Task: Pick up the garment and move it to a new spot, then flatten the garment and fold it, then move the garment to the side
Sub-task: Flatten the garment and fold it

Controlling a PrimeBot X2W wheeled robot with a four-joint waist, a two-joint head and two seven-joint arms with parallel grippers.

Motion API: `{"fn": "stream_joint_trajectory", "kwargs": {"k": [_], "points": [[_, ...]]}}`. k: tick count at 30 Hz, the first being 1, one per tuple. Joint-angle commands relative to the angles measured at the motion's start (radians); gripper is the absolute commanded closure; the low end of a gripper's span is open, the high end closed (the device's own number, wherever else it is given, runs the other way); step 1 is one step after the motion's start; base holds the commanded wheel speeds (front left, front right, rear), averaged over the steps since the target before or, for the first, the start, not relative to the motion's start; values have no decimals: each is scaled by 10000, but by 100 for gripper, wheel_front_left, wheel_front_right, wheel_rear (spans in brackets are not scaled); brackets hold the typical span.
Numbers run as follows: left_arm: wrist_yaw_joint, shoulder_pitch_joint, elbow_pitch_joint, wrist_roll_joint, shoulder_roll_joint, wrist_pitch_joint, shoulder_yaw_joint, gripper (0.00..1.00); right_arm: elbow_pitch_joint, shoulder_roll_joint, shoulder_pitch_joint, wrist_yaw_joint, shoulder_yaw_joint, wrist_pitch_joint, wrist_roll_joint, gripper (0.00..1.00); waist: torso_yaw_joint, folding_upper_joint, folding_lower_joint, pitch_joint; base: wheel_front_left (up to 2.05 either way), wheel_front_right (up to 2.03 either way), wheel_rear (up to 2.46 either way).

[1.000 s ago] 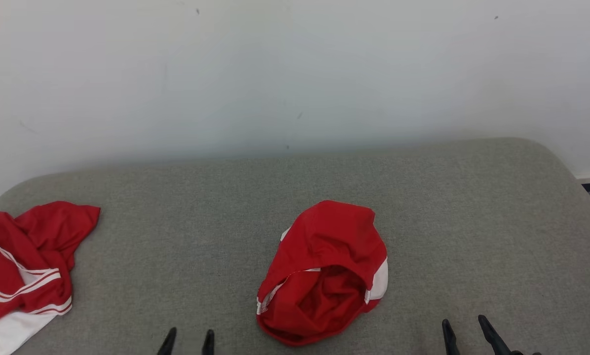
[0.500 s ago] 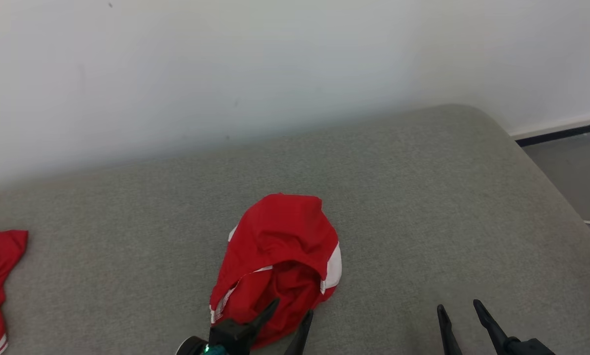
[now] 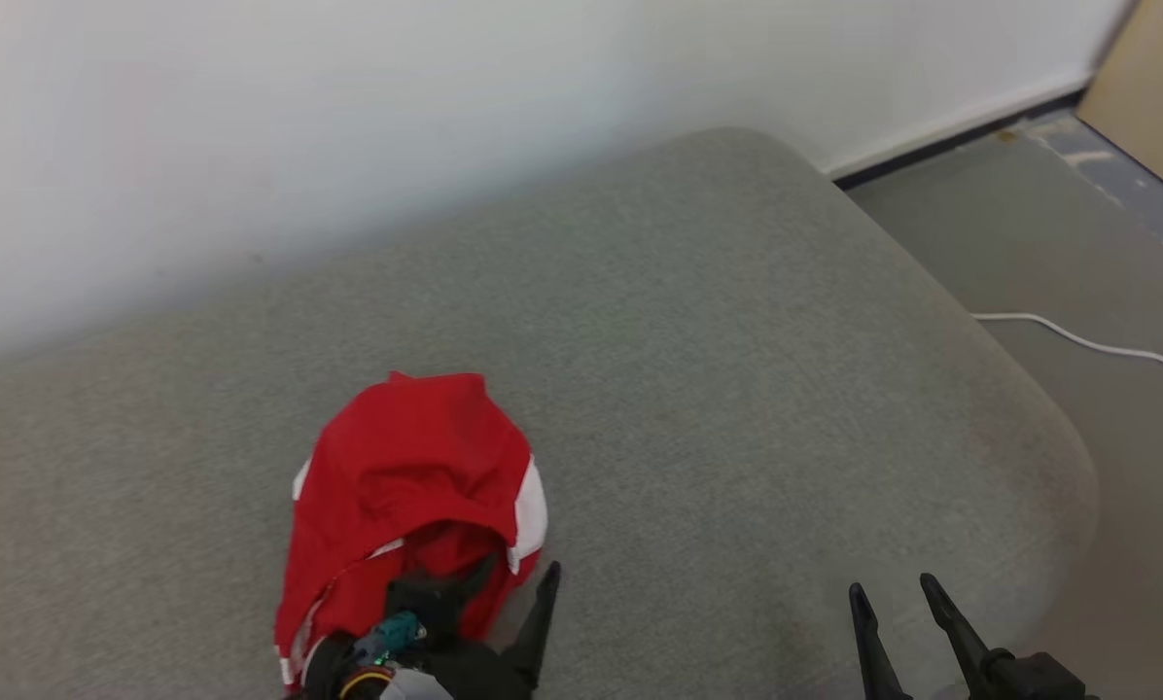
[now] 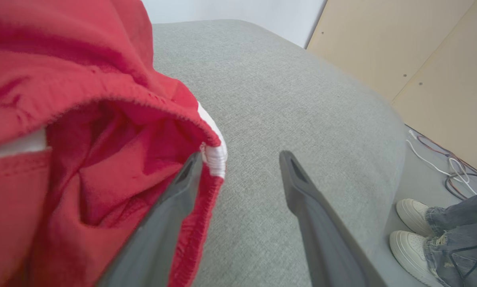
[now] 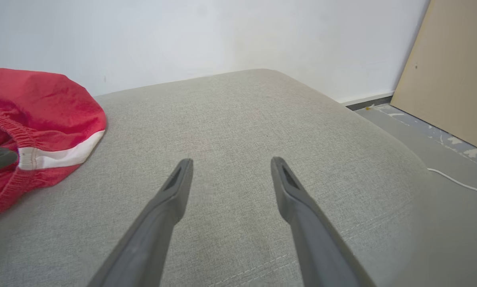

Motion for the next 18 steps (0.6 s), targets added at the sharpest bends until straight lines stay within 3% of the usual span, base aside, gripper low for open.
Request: {"fn": "stream_joint_trajectory", "kwargs": {"k": [1, 4, 8, 9, 10, 11, 18], "points": [[199, -226, 204, -51, 2, 5, 117, 0, 13, 52, -149, -20, 23, -75, 66, 0, -650, -1, -1, 490, 0, 0, 0], [671, -489, 668, -15, -32, 115, 264, 0, 59, 80, -169, -20, 25, -99, 77, 0, -760, -1, -1, 537, 0, 0, 0], [874, -730, 1128, -142, -86, 214, 344, 0, 103, 118, -197, -20, -1, -129, 69, 0, -774, -1, -1, 565, 0, 0, 0], [864, -778, 1166, -170, -100, 139, 355, 6, 114, 126, -187, -20, -18, -134, 72, 0, -750, -1, -1, 557, 0, 0, 0], [830, -822, 1178, -188, -114, 53, 350, 64, 124, 132, -175, -20, -23, -140, 75, 0, -716, -1, -1, 548, 0, 0, 0], [760, -843, 1184, -223, -135, -15, 335, 100, 140, 139, -168, -20, -37, -147, 77, 0, -671, -1, -1, 533, 0, 0, 0], [536, -1001, 1047, -341, -222, -331, 206, 100, 186, 165, -222, -20, 24, -163, 24, 0, -389, -1, -1, 396, 0, 0, 0]]}}
